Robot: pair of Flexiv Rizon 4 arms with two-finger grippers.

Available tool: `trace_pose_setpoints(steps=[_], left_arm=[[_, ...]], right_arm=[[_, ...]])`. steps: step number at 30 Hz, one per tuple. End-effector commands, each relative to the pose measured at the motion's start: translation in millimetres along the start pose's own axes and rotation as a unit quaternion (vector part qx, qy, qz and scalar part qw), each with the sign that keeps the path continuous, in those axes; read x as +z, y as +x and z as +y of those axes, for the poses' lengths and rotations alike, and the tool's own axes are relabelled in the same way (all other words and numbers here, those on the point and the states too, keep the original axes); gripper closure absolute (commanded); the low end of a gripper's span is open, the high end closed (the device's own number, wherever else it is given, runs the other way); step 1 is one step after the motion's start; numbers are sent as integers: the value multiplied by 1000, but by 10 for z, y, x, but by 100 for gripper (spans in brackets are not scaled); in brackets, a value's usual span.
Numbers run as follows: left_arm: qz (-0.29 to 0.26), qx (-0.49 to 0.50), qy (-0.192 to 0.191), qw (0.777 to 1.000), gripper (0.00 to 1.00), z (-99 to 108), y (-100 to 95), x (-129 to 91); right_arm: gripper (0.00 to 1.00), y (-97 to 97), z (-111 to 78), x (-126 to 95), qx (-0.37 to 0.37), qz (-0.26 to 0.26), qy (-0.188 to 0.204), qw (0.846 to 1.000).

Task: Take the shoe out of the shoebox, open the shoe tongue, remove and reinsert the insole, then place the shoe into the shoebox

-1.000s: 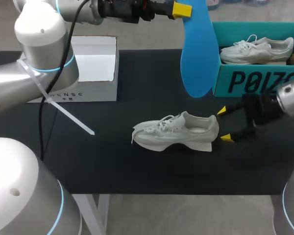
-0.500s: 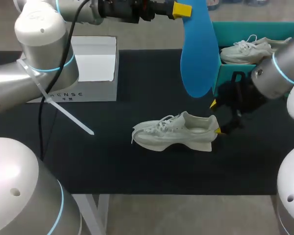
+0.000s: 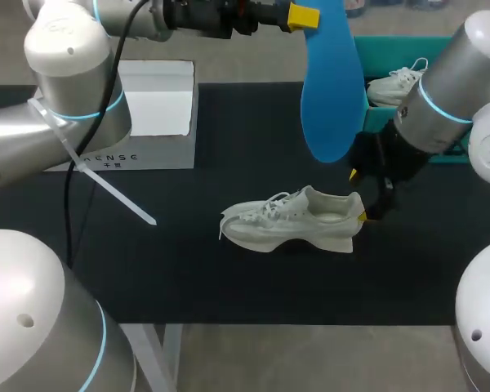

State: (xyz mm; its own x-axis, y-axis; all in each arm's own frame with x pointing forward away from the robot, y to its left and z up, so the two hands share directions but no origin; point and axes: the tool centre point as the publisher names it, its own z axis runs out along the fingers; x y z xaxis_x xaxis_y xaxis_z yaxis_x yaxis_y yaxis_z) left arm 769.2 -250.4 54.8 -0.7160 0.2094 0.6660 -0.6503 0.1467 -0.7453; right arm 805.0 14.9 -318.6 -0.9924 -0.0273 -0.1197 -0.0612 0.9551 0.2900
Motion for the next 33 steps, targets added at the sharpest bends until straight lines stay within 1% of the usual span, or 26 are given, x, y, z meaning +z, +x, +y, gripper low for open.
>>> trace_pose_setpoints(steps=[1, 8, 14, 21, 27, 30, 33], left_arm=[[0, 0, 2, 1000, 100, 8, 0, 5], [0, 0, 2, 1000, 100, 8, 0, 5], [4, 3, 1, 1000, 100, 16, 67, 7], [-1, -14, -1, 1000, 100, 36, 231, -19], [4, -24, -13, 1000, 100, 158, 416, 85], [6, -23, -17, 1000, 100, 200, 447, 89], [-3, -24, -8, 1000, 100, 211, 424, -23]], right_arm=[[0, -6, -22, 2, 2, 2, 25, 1000], [0, 17, -16, -1, 4, 3, 20, 1000], [0, 17, -16, -1, 4, 3, 20, 1000], [0, 17, -16, -1, 4, 3, 20, 1000], [0, 17, -16, -1, 4, 3, 20, 1000], [0, 17, -16, -1, 4, 3, 20, 1000], [0, 17, -16, -1, 4, 3, 20, 1000]])
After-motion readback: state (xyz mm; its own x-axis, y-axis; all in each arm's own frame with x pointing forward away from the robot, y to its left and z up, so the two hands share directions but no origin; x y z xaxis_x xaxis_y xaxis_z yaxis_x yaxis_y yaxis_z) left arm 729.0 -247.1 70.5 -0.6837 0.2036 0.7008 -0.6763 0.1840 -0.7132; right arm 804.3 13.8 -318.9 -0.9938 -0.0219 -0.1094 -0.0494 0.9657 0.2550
